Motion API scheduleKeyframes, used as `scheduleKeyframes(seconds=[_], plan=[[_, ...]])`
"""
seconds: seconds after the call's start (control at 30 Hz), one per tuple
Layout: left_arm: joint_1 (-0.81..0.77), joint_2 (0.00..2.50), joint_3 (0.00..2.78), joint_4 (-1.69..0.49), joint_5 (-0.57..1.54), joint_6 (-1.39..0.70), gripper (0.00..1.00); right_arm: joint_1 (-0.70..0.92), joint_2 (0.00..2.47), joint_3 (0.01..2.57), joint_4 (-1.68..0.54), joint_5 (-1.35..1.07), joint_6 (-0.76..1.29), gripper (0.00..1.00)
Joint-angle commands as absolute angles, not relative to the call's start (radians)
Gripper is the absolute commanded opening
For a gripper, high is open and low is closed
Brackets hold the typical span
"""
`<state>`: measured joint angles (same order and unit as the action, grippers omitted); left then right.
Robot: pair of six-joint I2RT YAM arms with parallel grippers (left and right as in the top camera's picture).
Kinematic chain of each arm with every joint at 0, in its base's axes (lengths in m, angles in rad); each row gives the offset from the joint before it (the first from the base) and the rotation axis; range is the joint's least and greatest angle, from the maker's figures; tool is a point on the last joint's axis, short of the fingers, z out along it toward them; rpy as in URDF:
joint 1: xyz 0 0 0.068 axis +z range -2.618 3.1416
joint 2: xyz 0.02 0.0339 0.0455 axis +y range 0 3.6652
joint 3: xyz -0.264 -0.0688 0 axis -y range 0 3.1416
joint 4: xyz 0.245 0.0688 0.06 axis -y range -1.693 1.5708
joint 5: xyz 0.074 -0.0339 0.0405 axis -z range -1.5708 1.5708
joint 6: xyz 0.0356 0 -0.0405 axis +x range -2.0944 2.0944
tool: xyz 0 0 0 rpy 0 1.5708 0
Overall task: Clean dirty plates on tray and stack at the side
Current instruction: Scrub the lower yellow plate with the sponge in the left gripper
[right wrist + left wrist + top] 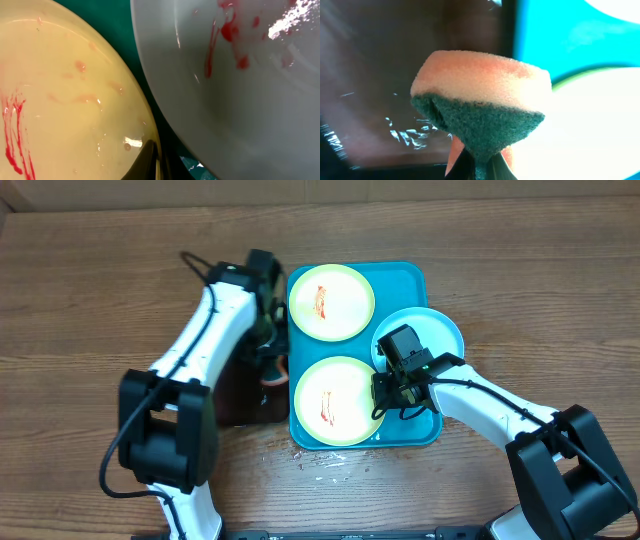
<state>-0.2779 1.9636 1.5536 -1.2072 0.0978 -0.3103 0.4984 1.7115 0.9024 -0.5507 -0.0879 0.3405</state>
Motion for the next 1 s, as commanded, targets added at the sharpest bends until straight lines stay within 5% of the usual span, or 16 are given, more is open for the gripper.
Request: scheduleKeyframes(seconds=[0.0, 0.3, 0.97], plan=[[-0.392, 1.943, 1.568, -1.179, 0.154, -0.326, 0.04, 0.489, 1.761, 0.871, -0.573, 0.051, 0.338, 0.05], [-0.543, 2.053, 1.539, -1.072, 0.162, -0.398, 0.04, 0.489, 1.761, 0.871, -0.573, 0.051, 0.338, 0.05], [-0.48, 2.182, 1.54, -1.211, -0.077, -0.412, 0.04, 0.489, 1.761, 0.871, -0.573, 0.052, 0.337, 0.05]])
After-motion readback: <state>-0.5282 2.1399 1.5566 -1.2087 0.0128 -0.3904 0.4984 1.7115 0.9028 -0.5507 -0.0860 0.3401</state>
